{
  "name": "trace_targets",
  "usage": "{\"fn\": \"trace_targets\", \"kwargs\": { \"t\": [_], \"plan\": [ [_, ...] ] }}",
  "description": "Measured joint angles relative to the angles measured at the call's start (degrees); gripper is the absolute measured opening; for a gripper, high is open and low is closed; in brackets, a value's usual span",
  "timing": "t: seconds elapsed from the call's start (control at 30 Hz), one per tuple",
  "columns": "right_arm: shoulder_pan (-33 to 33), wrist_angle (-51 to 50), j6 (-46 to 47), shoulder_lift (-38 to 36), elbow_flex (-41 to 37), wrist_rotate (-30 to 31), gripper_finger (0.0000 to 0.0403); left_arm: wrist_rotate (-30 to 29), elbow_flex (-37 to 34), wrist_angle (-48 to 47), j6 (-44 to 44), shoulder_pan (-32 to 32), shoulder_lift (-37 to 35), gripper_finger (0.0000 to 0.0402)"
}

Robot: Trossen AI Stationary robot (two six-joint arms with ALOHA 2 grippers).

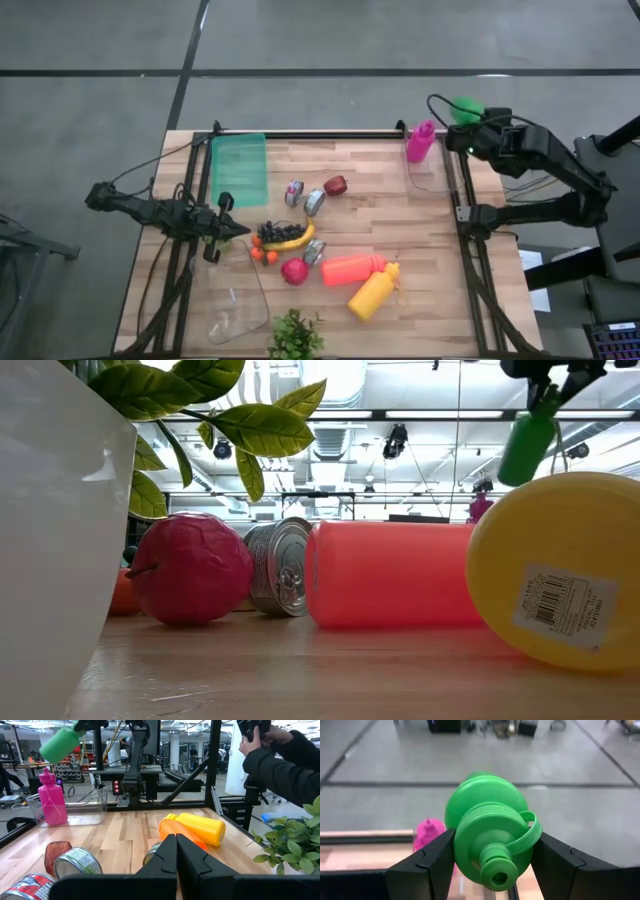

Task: Pick & Place Food Item
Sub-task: Put the green tumbler bottle into the top right transparent bin

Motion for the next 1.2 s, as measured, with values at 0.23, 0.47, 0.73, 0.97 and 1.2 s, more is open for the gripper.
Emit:
{"fn": "trace_targets", "kwargs": {
  "t": [0.23, 0.47, 0.73, 0.97, 1.2],
  "plan": [
    [-8.31, 2.55, -6.47, 0.15, 0.00, -9.71, 0.0212, 0.00, 0.02, 0.00, 0.00, 0.02, -0.02, 0.0000],
    [-19.48, 3.91, -15.86, 3.81, 4.10, -19.76, 0.0212, 0.00, 0.02, 0.01, 0.00, 0.00, -0.01, 0.0000],
    [-31.93, 3.80, -27.58, 11.90, 12.44, -31.27, 0.0212, -0.02, 0.02, 0.01, 0.00, 0.00, 0.00, 0.0000],
    [-39.93, -0.58, -31.49, 19.51, 19.68, -39.43, 0.0212, 0.00, 0.00, 0.01, 0.00, 0.01, -0.02, 0.0000],
    [-40.78, 0.32, -30.97, 17.84, 19.09, -42.03, 0.0212, 0.00, 0.02, 0.00, 0.00, 0.00, 0.00, 0.0000]
  ]
}}
